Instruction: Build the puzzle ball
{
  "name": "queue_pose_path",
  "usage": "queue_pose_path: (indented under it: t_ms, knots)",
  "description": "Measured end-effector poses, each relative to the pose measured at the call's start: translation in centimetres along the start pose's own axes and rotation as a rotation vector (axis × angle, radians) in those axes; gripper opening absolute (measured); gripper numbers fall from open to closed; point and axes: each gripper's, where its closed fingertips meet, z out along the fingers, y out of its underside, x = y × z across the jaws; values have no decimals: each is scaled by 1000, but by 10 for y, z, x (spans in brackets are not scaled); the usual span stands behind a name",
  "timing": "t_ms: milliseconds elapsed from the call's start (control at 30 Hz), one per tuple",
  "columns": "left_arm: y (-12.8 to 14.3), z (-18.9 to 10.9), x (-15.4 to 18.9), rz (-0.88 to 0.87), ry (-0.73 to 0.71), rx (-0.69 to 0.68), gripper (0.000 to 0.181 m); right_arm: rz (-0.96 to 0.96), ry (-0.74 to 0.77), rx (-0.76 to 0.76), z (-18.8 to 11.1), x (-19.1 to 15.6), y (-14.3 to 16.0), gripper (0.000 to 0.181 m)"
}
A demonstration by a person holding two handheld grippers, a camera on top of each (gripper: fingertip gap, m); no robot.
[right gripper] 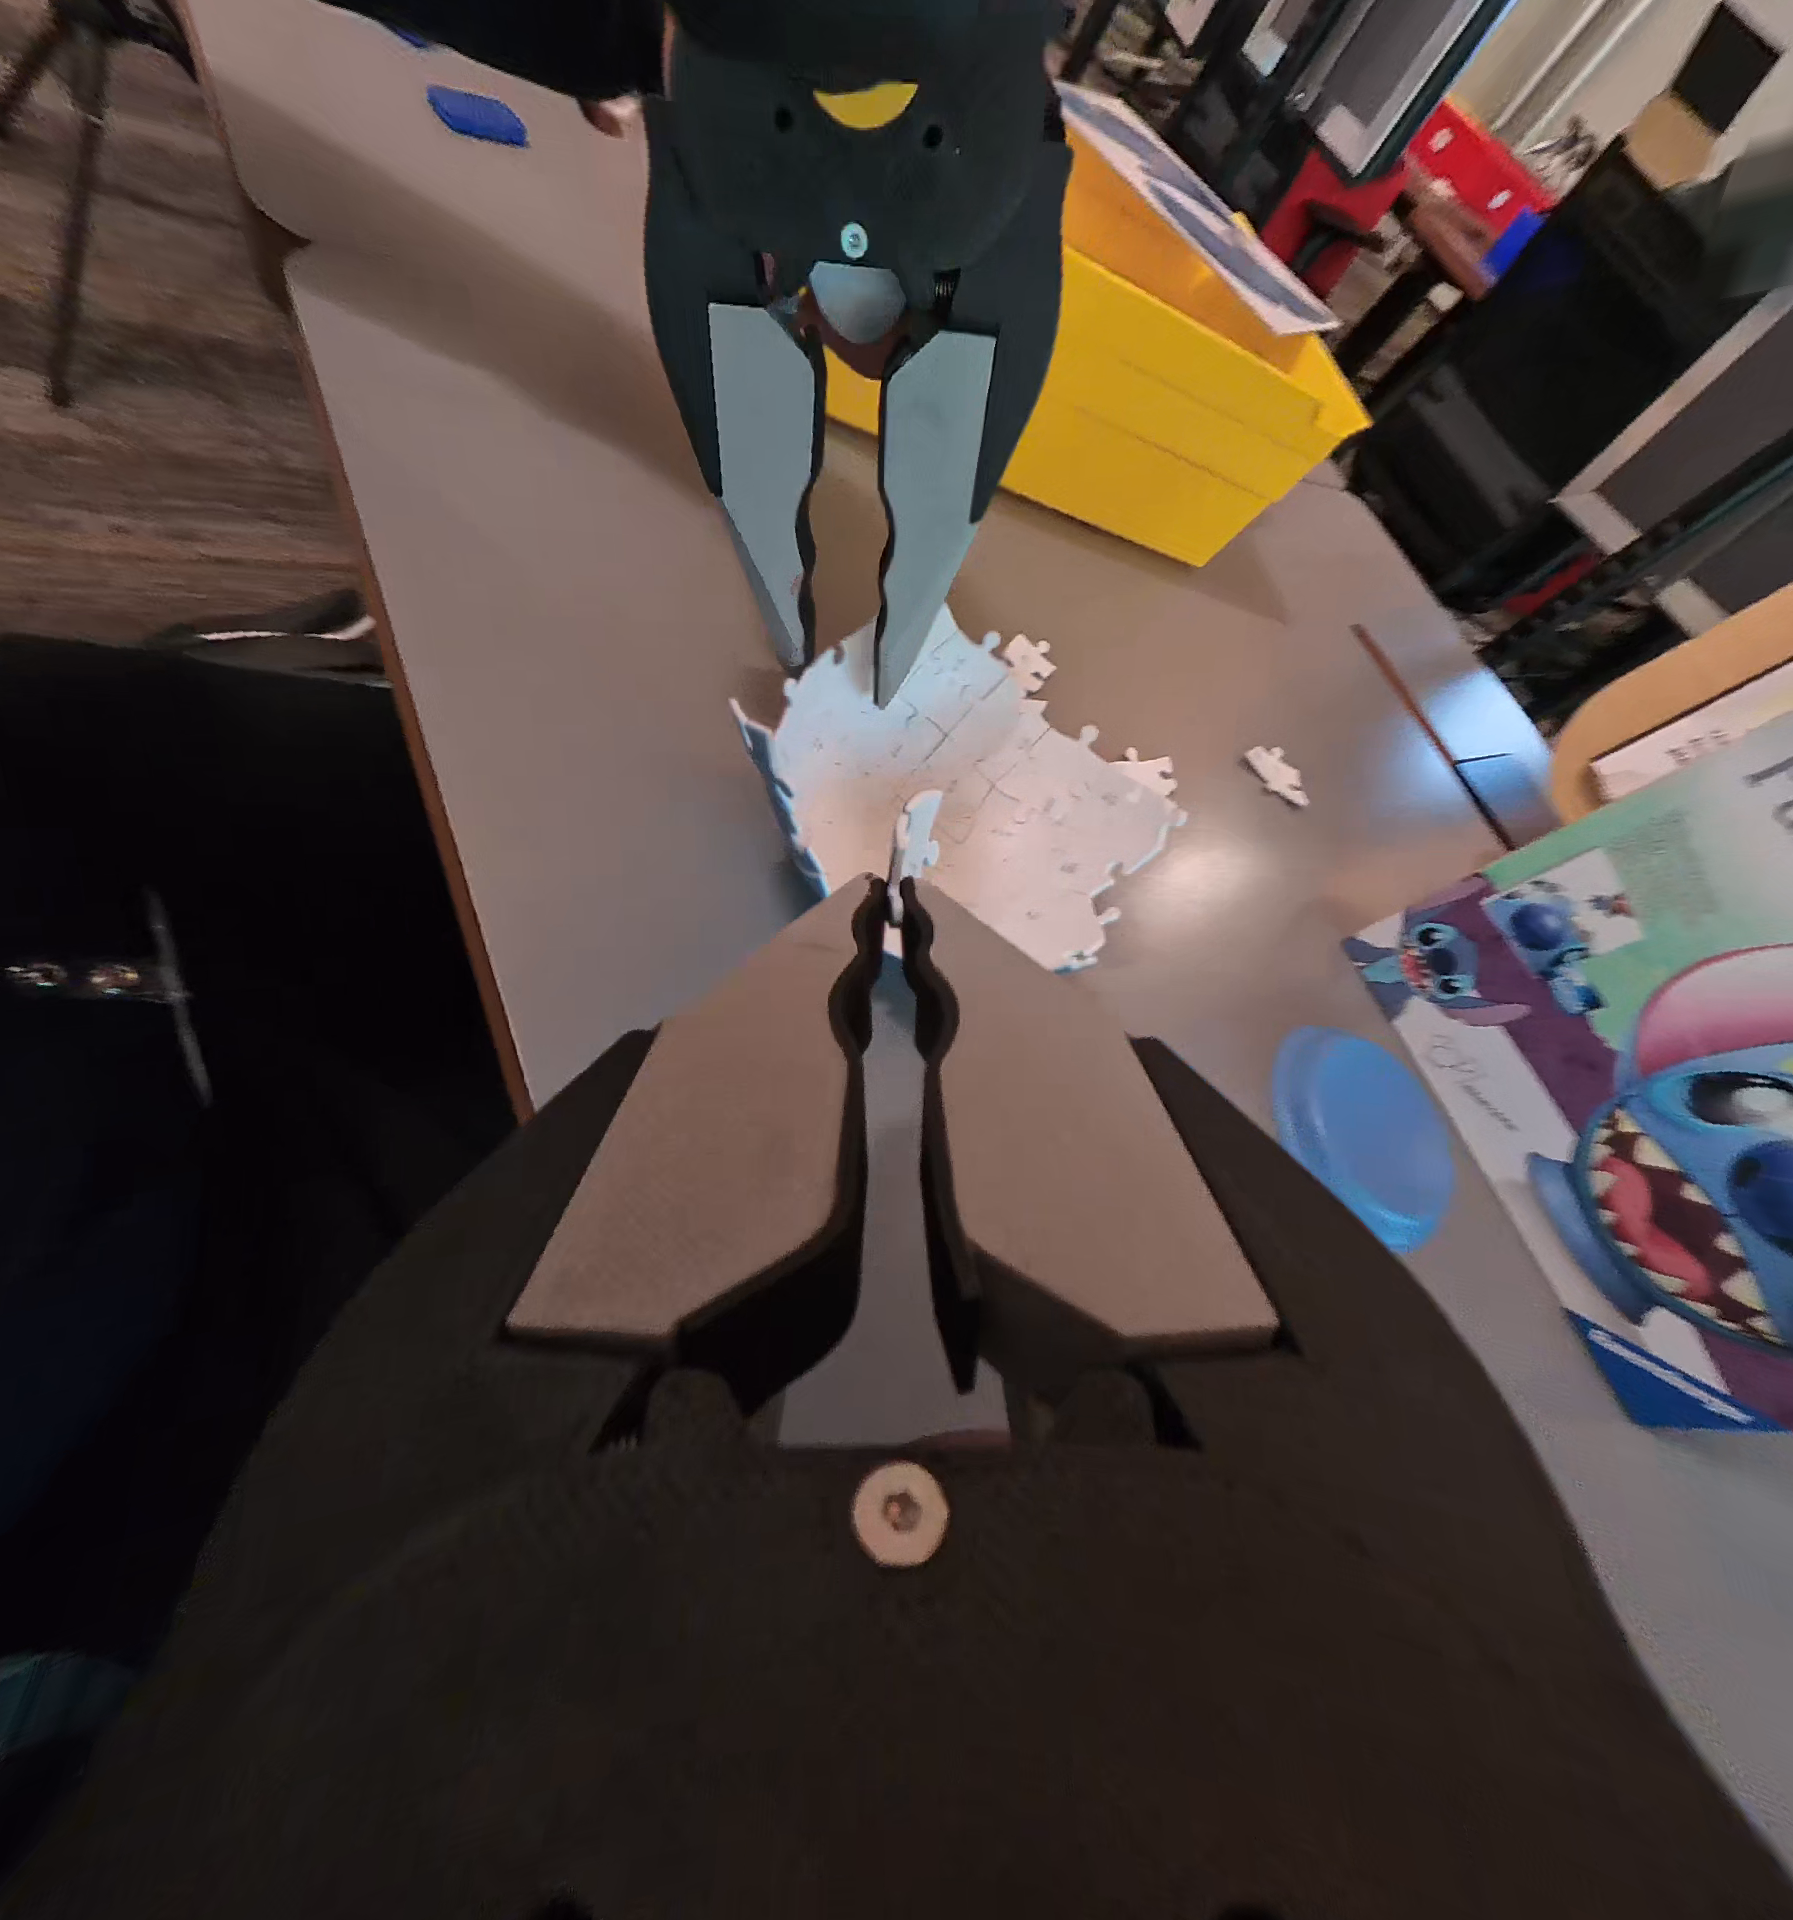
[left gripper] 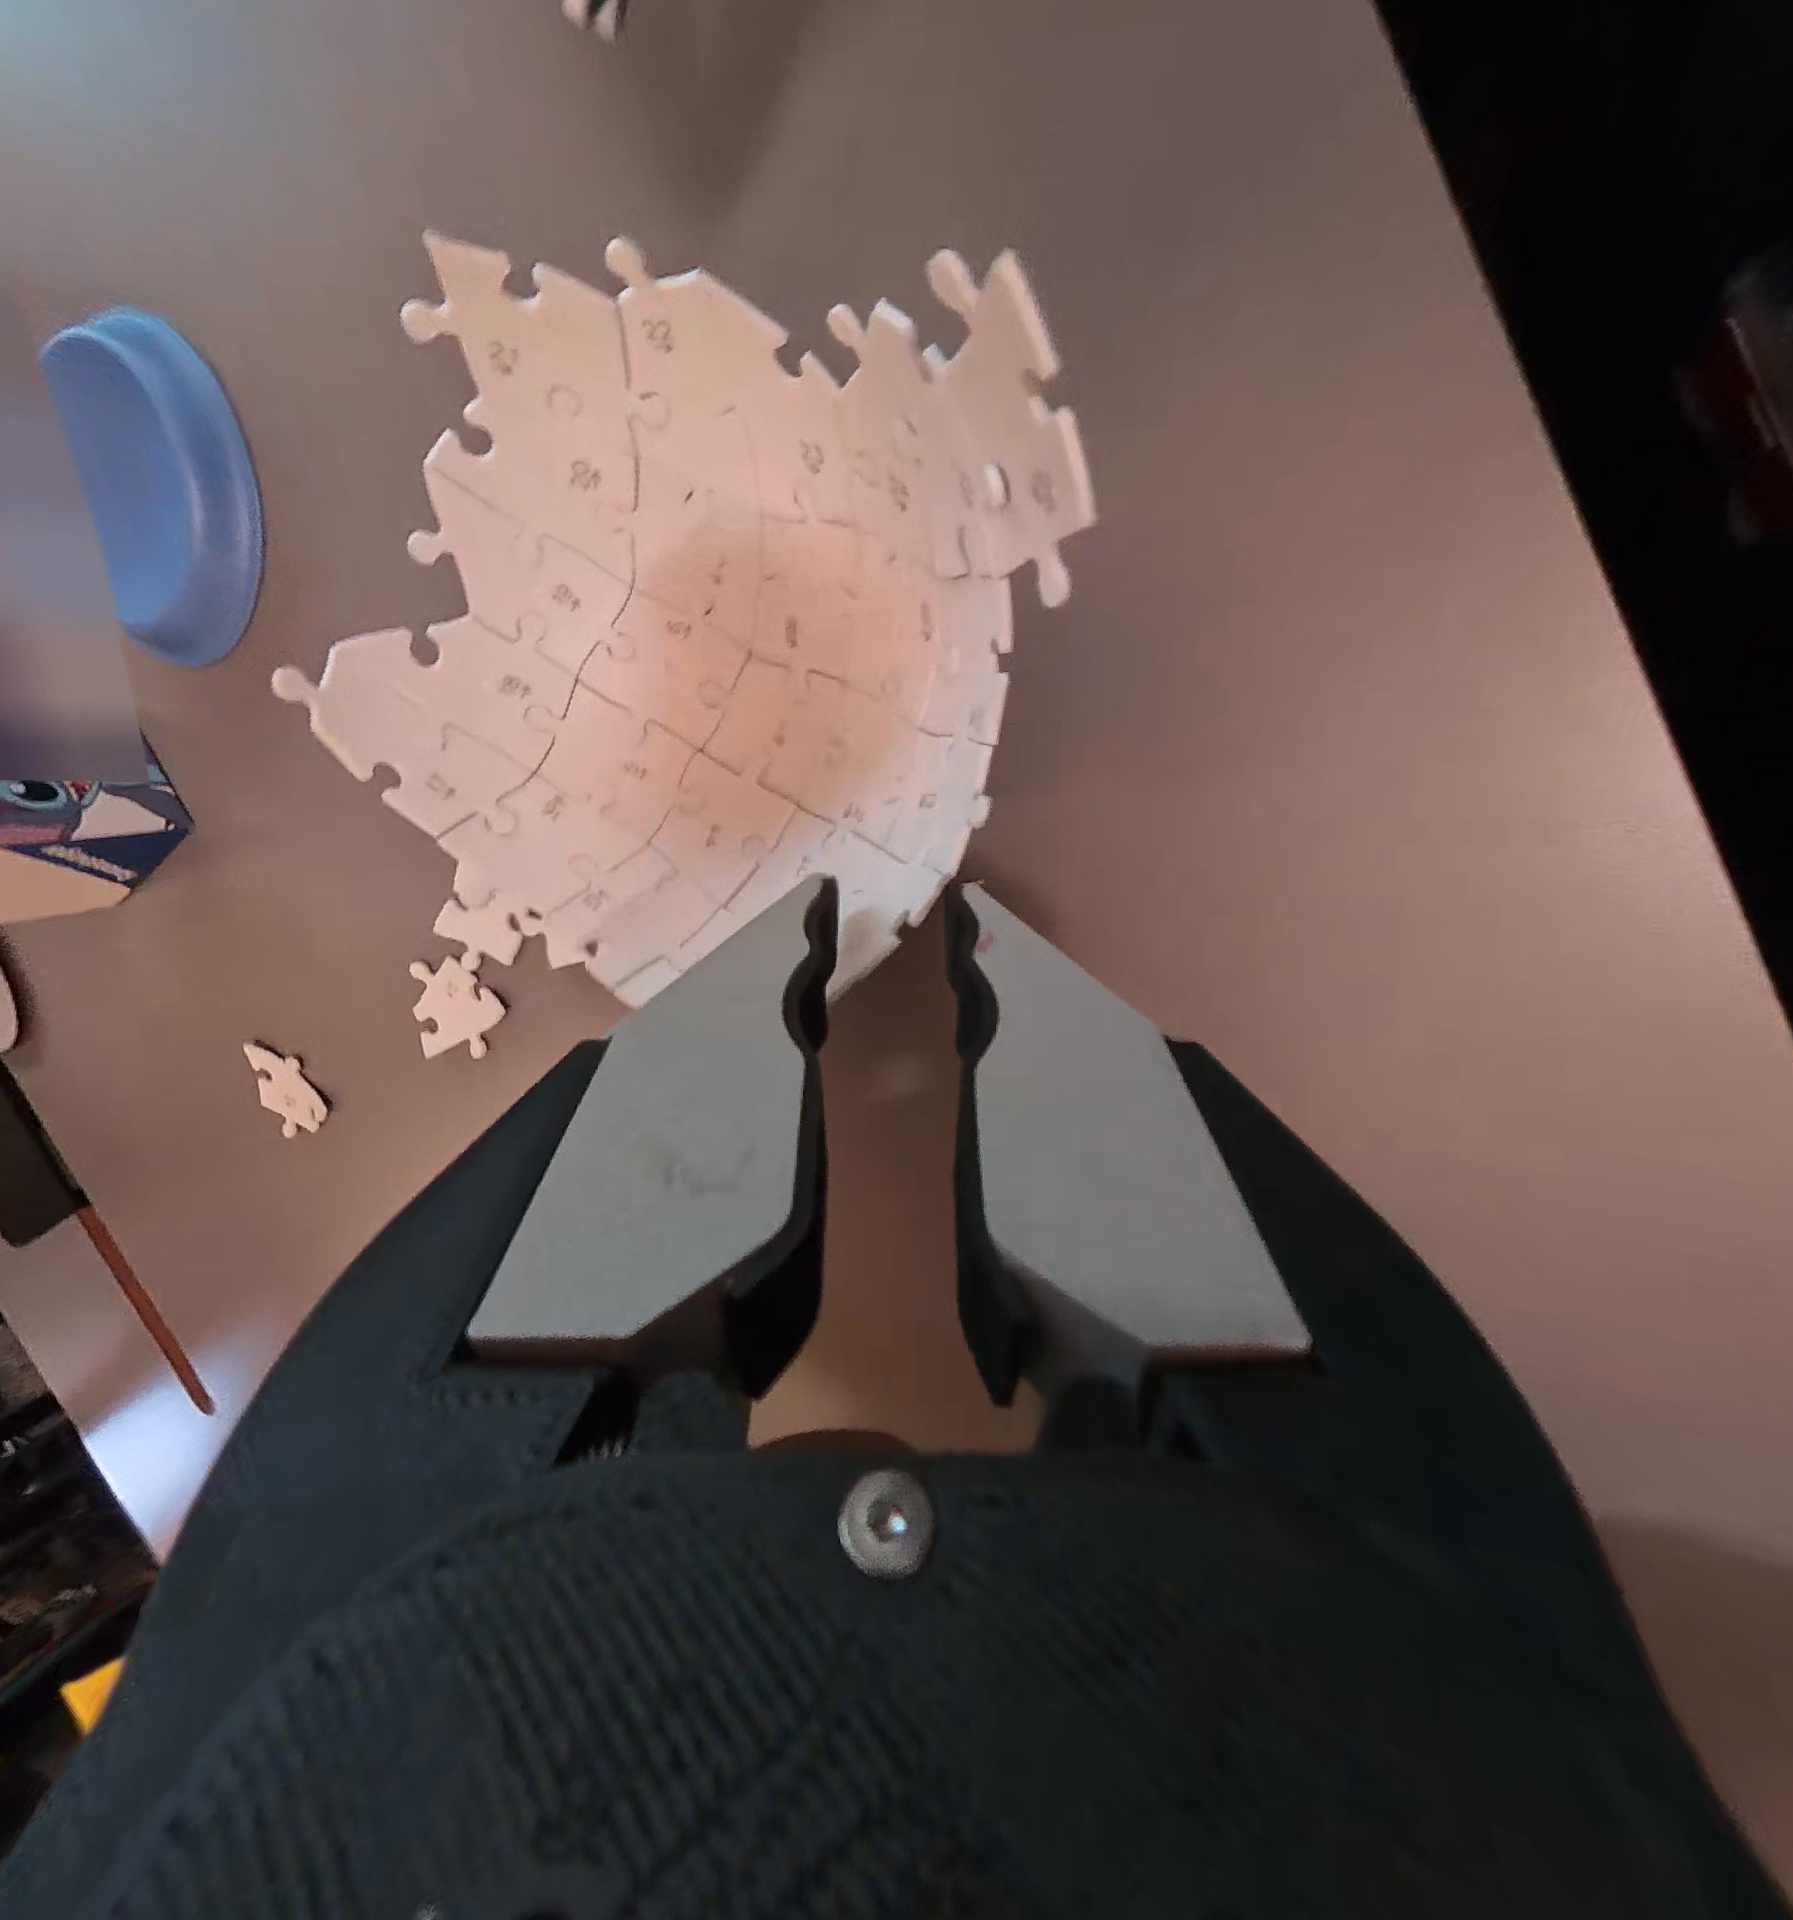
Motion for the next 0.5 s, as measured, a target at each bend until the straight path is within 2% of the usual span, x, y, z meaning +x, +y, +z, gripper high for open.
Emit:
queue_pose_path:
  t_ms: [267,500]
  knots:
    - [-11,-2,7,71,-20,-50,15,191,-208,3,19,17,0,0]
    - [-14,-1,15,55,18,-49,16,188,-379,-154,53,9,14,0]
